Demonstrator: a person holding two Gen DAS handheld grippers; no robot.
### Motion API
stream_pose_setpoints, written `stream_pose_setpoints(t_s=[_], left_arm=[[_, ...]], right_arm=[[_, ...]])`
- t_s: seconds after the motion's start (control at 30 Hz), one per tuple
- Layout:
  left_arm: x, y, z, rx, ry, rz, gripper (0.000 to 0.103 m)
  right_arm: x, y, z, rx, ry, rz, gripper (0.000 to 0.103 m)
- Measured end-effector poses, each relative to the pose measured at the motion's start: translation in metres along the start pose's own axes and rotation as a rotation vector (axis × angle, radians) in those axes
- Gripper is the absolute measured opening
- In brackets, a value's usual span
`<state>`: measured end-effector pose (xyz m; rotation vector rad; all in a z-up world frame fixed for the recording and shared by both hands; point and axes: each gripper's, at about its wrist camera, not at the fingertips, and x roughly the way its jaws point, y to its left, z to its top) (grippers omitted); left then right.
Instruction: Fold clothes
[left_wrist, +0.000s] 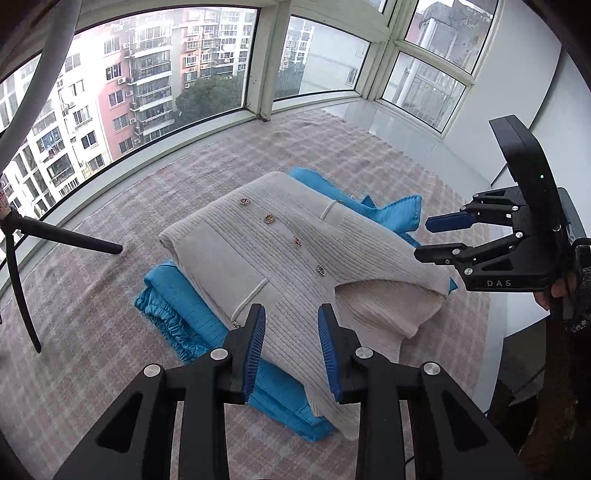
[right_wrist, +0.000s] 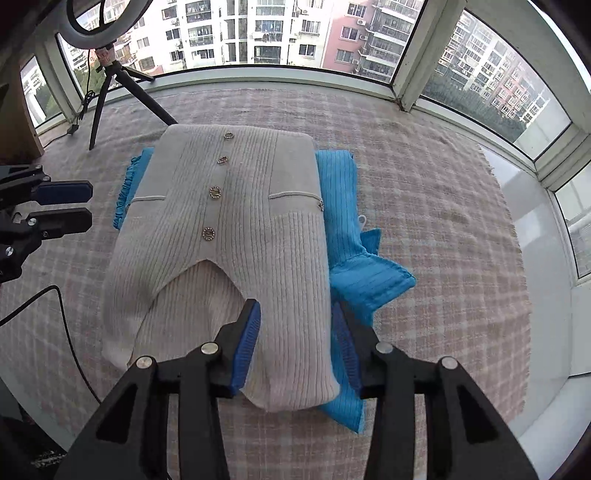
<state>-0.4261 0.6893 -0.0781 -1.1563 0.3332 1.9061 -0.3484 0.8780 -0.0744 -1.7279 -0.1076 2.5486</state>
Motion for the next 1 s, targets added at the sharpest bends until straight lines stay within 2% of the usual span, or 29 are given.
stream_pose_setpoints(t_s=[0.13,0.2,0.23,0.33,0.43,0.5,0.53,0.57,0.6,0.63,0.67,0.77,0.9,1.0], left_arm=[[0.05,-0.012,-0.014,0.037,0.104,-0.003,0.029],[0.064,-0.014,-0.027,0.075,0.119,0.05,0.03],[0.065,-0.014,-0.032,0.092,0.115,0.061,0.031],[0.051,-0.01,-0.036,0.072,0.129,0.061,0.031],[0.018,-0.008,-0.039,0.033,0.098,0.077,0.029],[-0.013,-0.005,-0.045,-0.012,0.065,0.068,0.03],[-0.026,-0.006,-0.051,-0.027,0.053,0.072,0.035],[-0.037,-0.008,-0.058,-0.036,0.043,0.08,0.044],[-0.048,-0.01,-0.064,-0.046,0.034,0.087,0.048],[-0.058,-0.012,-0.071,-0.056,0.024,0.095,0.055],[-0.069,-0.013,-0.078,-0.066,0.015,0.103,0.058],[-0.102,-0.019,-0.098,-0.095,-0.014,0.126,0.06],[-0.143,-0.024,-0.127,-0.106,-0.041,0.165,0.063],[-0.171,-0.027,-0.152,-0.087,-0.052,0.203,0.064]], right_arm=[[0.004,-0.011,-0.01,0.075,-0.054,0.047,0.039],[0.013,-0.011,-0.006,0.11,-0.089,0.095,0.031],[0.033,-0.007,-0.007,0.085,-0.046,0.067,0.027],[0.077,-0.007,-0.015,0.079,0.052,0.011,0.027],[0.051,-0.019,-0.017,0.201,0.004,0.071,0.027],[0.025,-0.016,-0.021,0.247,-0.041,0.058,0.029],[0.011,-0.01,-0.025,0.271,-0.056,0.045,0.03],[-0.003,-0.003,-0.03,0.293,-0.079,0.039,0.036],[-0.015,0.006,-0.037,0.311,-0.101,0.038,0.043],[-0.026,0.02,-0.044,0.323,-0.124,0.032,0.058],[-0.036,0.033,-0.052,0.335,-0.147,0.026,0.062],[-0.06,0.07,-0.076,0.374,-0.179,0.026,0.062],[-0.08,0.113,-0.104,0.438,-0.176,0.03,0.062],[-0.107,0.146,-0.121,0.431,-0.193,-0.051,0.062]])
